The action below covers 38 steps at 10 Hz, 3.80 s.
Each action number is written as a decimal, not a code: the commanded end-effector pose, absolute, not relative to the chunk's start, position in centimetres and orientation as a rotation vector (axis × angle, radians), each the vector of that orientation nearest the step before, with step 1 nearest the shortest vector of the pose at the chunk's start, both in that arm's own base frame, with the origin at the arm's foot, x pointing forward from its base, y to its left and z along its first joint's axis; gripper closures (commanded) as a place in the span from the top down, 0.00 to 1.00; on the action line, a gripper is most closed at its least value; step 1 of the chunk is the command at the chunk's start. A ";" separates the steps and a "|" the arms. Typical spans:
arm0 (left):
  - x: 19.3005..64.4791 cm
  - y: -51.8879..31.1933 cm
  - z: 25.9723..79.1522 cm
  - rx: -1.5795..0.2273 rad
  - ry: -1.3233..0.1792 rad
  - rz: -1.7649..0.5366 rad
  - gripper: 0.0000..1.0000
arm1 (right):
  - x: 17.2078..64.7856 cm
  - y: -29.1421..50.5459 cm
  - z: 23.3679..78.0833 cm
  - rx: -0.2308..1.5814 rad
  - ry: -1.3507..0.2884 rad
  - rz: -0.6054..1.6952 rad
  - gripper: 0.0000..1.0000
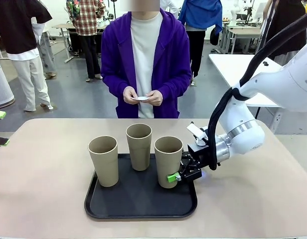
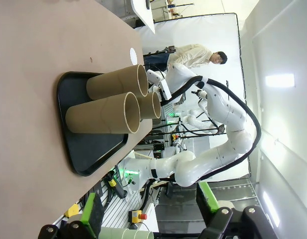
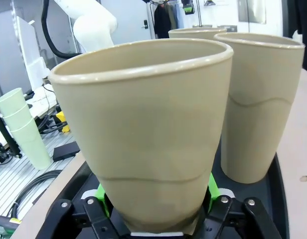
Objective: Place coasters on the table and set cups on them.
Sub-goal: Pick up one Reusable plastic cup and place it on a coaster set by the human.
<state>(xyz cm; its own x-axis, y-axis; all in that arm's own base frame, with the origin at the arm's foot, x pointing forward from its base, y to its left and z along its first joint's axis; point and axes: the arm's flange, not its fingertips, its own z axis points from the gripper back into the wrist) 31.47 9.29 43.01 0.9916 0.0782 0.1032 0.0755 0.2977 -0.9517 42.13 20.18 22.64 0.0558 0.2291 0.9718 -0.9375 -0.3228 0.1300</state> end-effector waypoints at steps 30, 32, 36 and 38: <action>31.5 9.4 43.1 -1.282 -0.151 -0.010 1.00 | 55.4 -8.1 48.8 0.850 -1.284 0.735 0.82; 31.5 9.4 43.1 -1.282 -0.151 -0.010 1.00 | 55.7 -9.1 48.2 0.829 -1.315 0.736 0.82; 31.5 9.4 43.1 -1.282 -0.151 -0.010 1.00 | 55.7 -9.1 48.2 0.831 -1.311 0.737 0.82; 31.5 9.4 43.1 -1.282 -0.151 -0.010 1.00 | 55.5 -9.6 44.7 0.830 -1.203 0.830 0.82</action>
